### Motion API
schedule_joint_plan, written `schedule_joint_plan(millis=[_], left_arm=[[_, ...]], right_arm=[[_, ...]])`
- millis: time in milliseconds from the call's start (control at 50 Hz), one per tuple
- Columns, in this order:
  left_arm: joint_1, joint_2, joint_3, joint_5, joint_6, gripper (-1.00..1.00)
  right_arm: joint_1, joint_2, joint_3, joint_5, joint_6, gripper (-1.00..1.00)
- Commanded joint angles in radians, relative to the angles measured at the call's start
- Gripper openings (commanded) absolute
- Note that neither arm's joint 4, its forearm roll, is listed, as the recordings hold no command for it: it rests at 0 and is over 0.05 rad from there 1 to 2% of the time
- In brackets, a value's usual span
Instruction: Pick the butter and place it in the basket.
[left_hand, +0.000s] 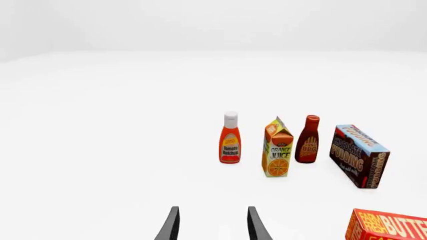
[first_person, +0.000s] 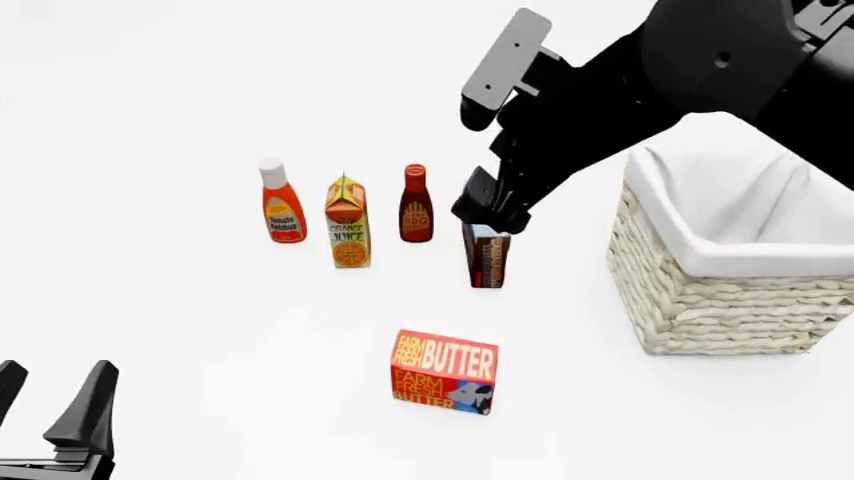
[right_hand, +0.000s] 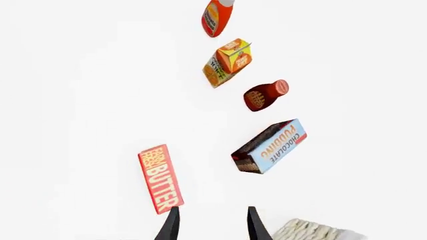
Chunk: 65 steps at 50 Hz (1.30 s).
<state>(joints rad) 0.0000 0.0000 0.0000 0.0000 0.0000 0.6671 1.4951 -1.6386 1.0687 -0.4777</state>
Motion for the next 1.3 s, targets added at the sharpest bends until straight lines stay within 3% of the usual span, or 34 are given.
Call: schedule_joint_plan(millis=[20, 240, 520, 1300], left_arm=[[0.0, 0.0, 0.0, 0.0, 0.0, 1.0], [0.0, 0.0, 0.0, 0.0, 0.0, 1.0], [0.0, 0.0, 0.0, 0.0, 0.0, 1.0], [0.0, 0.0, 0.0, 0.0, 0.0, 1.0]], right_arm=[[0.036, 0.03, 0.004, 0.007, -0.007, 1.0], [0.081, 0.064, -0.035, 0.009, -0.002, 1.0], [0.148, 0.06, 0.046, -0.053, 0.04, 1.0], [0.148, 0.114, 0.177, -0.167, 0.023, 1.0]])
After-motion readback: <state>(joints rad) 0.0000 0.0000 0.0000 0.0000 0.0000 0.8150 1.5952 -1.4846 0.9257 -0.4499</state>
